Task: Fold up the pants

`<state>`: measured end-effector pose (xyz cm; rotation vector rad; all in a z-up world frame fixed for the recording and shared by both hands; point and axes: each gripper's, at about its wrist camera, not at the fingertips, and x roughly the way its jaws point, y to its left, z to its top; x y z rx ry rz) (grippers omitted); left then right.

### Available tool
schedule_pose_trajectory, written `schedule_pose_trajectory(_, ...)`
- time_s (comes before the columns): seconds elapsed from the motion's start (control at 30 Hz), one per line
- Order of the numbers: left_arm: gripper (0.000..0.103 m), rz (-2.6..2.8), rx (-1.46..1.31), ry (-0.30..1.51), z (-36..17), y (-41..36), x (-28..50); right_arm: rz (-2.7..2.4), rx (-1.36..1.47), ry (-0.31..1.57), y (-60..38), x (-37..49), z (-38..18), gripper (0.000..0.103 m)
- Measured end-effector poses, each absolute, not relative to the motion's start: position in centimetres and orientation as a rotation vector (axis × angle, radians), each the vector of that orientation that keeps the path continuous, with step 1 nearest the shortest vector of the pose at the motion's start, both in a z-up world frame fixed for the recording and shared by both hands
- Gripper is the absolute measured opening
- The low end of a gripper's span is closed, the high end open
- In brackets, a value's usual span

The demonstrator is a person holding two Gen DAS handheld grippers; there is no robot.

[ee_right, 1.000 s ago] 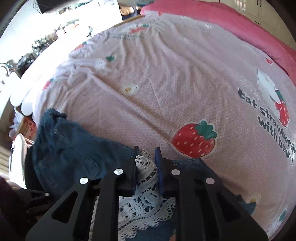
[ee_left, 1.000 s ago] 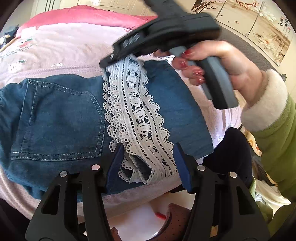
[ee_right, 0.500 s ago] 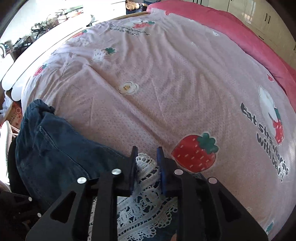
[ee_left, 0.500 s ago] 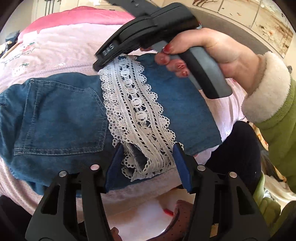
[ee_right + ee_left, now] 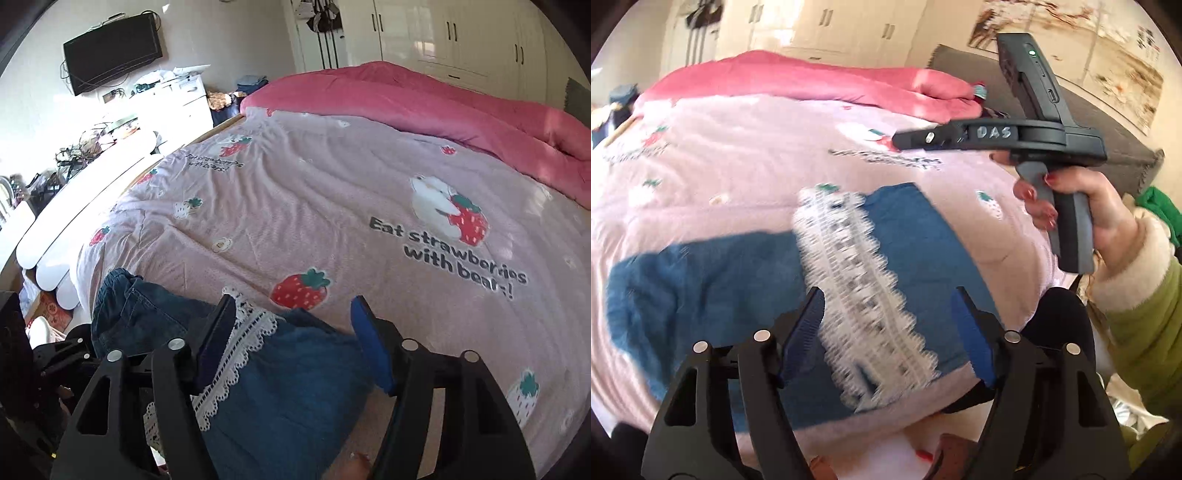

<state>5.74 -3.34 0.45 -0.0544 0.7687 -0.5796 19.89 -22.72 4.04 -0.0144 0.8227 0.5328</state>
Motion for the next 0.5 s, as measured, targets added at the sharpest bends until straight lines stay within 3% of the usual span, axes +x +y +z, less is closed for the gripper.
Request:
schedule_pose_trajectory(0.07, 0.063, -0.596, -0.033, 0.771, 0.0, -4.9, 6.2, 0.544, -0.002, 0.863, -22.5, 19.7, 2.9, 0.025)
schedule_pose_trajectory(0.13, 0.063, -0.592, -0.002, 0.78, -0.9, -6.3, 6.4, 0.556, -0.031, 0.88, -21.7, 19.4, 1.7, 0.018)
schedule_pose_trajectory(0.5, 0.066, -0.575, 0.063, 0.855, -3.9, -6.8, 5.6, 0.394, -0.047, 0.982, -24.4, 21.4, -3.8, 0.015)
